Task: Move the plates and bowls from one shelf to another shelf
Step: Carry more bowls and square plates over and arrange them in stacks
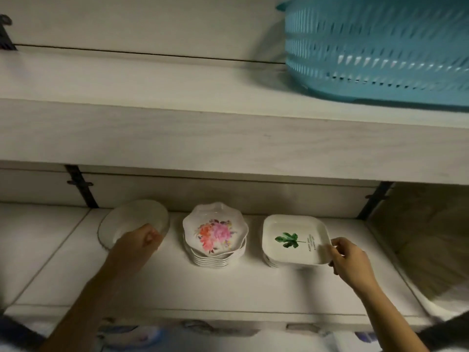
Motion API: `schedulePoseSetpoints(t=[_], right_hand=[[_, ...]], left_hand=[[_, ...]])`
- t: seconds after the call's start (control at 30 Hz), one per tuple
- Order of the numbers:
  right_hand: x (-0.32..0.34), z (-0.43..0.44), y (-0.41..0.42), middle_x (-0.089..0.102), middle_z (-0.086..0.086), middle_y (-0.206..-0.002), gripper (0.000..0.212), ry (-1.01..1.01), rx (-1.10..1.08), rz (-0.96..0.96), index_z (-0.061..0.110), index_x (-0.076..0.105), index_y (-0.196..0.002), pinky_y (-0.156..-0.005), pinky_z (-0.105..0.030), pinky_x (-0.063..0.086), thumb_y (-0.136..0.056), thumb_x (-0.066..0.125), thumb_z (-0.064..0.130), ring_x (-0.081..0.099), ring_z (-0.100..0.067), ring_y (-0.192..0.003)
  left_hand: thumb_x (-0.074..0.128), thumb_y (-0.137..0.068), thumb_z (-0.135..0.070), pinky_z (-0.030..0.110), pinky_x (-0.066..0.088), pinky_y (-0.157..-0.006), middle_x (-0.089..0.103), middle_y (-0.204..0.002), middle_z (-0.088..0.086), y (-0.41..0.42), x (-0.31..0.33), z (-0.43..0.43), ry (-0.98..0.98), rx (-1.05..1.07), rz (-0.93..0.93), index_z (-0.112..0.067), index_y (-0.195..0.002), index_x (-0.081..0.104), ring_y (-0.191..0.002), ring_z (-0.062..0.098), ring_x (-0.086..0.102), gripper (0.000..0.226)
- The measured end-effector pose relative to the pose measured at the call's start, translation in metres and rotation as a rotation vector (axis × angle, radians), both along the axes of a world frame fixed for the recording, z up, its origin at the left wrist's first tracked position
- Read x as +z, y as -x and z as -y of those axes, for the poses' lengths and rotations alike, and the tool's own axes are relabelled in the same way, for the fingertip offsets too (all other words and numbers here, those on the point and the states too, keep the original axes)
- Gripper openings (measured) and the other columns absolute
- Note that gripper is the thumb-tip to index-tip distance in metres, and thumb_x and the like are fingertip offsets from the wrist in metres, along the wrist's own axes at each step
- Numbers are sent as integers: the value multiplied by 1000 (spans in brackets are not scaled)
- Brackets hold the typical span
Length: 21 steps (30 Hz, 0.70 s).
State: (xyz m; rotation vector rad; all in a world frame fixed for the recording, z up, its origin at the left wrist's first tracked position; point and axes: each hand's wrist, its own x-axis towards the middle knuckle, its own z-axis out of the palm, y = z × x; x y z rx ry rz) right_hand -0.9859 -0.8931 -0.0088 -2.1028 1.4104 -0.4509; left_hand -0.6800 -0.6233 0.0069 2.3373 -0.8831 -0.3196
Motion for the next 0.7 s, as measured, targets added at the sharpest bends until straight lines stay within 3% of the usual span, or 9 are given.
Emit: schedulePoseSetpoints(t=[0.1,0.3,0.4,0.47,0.7], right_hand=[[-10,26,3,60,5,-67,22,-16,46,-42,9,58,-107,-56,-33,52,-94,48,24,59,-15,-54],[-30,51,-4,64,-1,-69,25,-51,105,-86,12,62,-108,-64,-37,55,-95,48,27,62,-21,-62],[-33,55,-8,69,-10,-96,31,-59,114,-105,16,60,-118,-63,-29,43,-95,45,31,61,-26,-78],[-33,58,-11,69,-12,-108,35,-46,107,-105,20,58,-123,-66,-28,41,-95,44,35,63,-30,-91],[-15,45,-23,61,-4,-99,26,77,285,-71,22,63,-112,-65,-27,40,-93,48,30,59,-23,-84]], left_hand=[[50,-91,-25,28,41,-62,64,-77,15,23,-8,13,23,57,-22,-11,-77,54,-72,27,59,20],[53,-90,-19,15,36,-60,62,-78,12,52,-13,18,16,66,28,-5,-85,57,-70,19,54,16],[53,-90,-19,20,37,-65,55,-75,-3,54,-15,12,-10,108,32,-19,-82,53,-72,13,52,9],[53,-90,-20,22,38,-65,53,-73,-7,56,-17,9,-19,140,74,-18,-82,54,-70,9,51,8],[50,-91,-25,28,45,-64,62,-79,5,66,-9,6,-24,187,121,-13,-86,57,-69,16,56,15]])
